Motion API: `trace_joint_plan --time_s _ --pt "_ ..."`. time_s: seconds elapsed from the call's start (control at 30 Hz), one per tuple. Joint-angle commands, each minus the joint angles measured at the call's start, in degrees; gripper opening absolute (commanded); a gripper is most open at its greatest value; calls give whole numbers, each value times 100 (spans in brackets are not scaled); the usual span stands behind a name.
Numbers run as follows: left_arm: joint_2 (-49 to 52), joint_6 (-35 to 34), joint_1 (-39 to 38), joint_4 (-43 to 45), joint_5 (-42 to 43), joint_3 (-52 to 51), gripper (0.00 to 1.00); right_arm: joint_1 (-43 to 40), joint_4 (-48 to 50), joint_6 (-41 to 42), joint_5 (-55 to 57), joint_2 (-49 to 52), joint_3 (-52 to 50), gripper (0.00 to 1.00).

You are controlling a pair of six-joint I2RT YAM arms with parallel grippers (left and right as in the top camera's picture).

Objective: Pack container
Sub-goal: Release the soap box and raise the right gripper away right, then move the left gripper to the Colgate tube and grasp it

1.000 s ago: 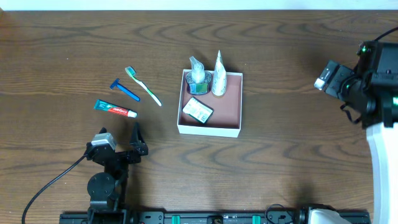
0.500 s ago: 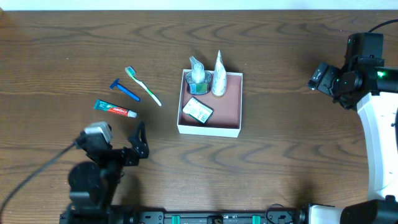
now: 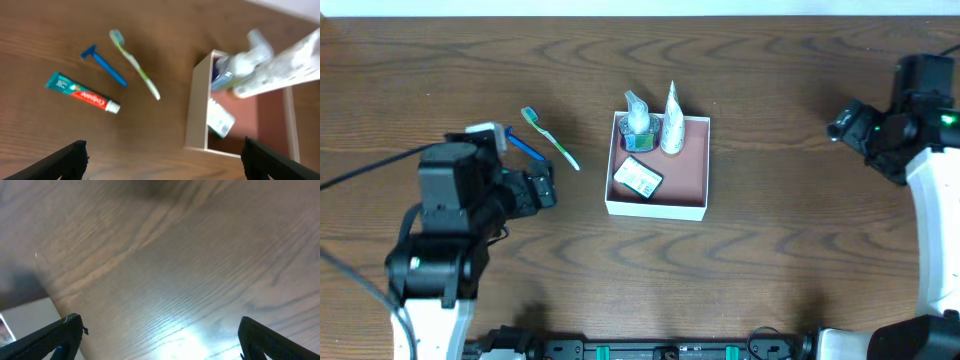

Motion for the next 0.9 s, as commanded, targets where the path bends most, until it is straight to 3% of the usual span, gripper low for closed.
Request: trace_joint_plan --time_s 0.0,0.27,0.5,0.6,0.87 --pt "428 481 24 -31 50 87 98 -417 -20 225 -505 37 52 99" --pt "1462 422 24 492 48 90 98 -577 -2 229 -538 37 52 99" --pt "2203 -2068 66 570 -1572 90 98 -577 0 229 -535 37 52 99" --pt "2555 -2780 181 577 -1572 90 98 -577 0 229 -538 37 52 99" --pt "3134 -2979 205 713 -1255 79 98 -577 0 229 -538 37 52 99"
